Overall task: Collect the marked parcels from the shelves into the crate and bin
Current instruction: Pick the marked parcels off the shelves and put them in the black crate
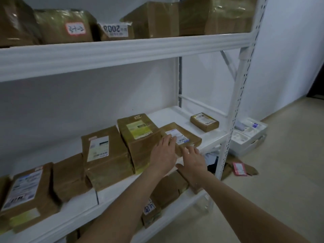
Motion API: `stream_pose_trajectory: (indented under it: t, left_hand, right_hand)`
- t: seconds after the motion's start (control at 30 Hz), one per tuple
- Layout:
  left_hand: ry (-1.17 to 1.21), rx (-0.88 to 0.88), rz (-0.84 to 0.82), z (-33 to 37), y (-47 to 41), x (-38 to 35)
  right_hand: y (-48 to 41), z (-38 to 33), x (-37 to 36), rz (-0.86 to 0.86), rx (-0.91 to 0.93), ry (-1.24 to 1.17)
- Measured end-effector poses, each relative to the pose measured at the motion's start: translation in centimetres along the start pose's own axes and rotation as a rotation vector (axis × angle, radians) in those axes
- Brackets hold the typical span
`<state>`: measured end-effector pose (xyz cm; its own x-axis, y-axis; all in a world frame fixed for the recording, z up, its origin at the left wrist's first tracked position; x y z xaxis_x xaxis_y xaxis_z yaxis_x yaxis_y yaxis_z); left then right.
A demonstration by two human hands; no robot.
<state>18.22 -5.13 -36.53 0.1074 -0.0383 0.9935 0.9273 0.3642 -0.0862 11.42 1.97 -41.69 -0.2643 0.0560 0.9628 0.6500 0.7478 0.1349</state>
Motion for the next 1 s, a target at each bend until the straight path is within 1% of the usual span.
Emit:
stream_pose_trajectory:
  t: [0.13,0.2,0.27,0.4,0.47,0.57,0.67,0.77,0.8,0.83,0.9,0.93,1.0]
  left_hand:
    - [-0.007,-0.043,0.001,1.4,-2.9,-0.7]
    - [-0.015,-0.026,0.064,1.1,-4.3,0.2]
    - [-0.029,0.038,0.133,-0.1,-5.5,1.7]
    - [-0.037,0.278,0.231,-4.3,-6.6,5.0]
    - [-0.03,0.446,0.255,-6.7,-6.3,6.0]
    - [0.009,0.683,0.187,-10.1,-5.2,5.5]
    - [0.022,0.811,0.083,-11.2,-4.1,4.0]
    - [0.134,0.92,0.05,-12.0,-2.7,3.1]
    - [0.193,0.949,0.054,-12.4,-2.3,3.0]
    - [0.24,0.964,0.048,-12.9,-2.1,2.8]
    - [0.293,0.978,-0.005,-13.6,-2.2,2.3]
    - [0.294,0.978,-0.03,-13.6,-2.3,2.2]
    - [0.297,0.966,-0.039,-13.2,-3.1,2.2]
  right_hand:
    - [-3.8,1.8,-1.2,-0.116,0.026,0.051]
    - [-5.9,2.2,-1.4,-0.174,0.063,0.112]
    - [-8.2,2.4,-1.6,-0.228,0.111,0.164]
    - [-12.3,2.5,-2.5,-0.347,0.226,0.238]
    - [-13.6,2.7,-2.7,-0.391,0.285,0.244]
    - [-15.3,4.0,-1.9,-0.377,0.306,0.247]
    - [-16.9,5.6,-1.3,-0.37,0.3,0.256]
    - [-17.9,5.9,-0.8,-0.447,0.281,0.204]
    - [-17.9,5.2,-0.2,-0.431,0.291,0.174]
    - [-17.9,4.1,0.7,-0.377,0.327,0.132]
    - [-17.0,1.2,2.8,-0.263,0.454,0.008]
    - [-16.3,-0.3,3.6,-0.257,0.521,-0.077]
    - [-15.2,-2.6,4.2,-0.335,0.591,-0.247]
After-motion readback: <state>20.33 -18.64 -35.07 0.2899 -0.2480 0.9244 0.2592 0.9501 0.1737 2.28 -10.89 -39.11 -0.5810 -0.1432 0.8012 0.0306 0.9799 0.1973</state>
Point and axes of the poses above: each hand's wrist, its own y-axis away from the middle knuckle, its own x-axis out of the back of the hand, z = x × y, the point moved 7 cm from there along -y, towards the middle knuckle, and after that the axes turned 12 degrees about -z, right-handed, at the moved point
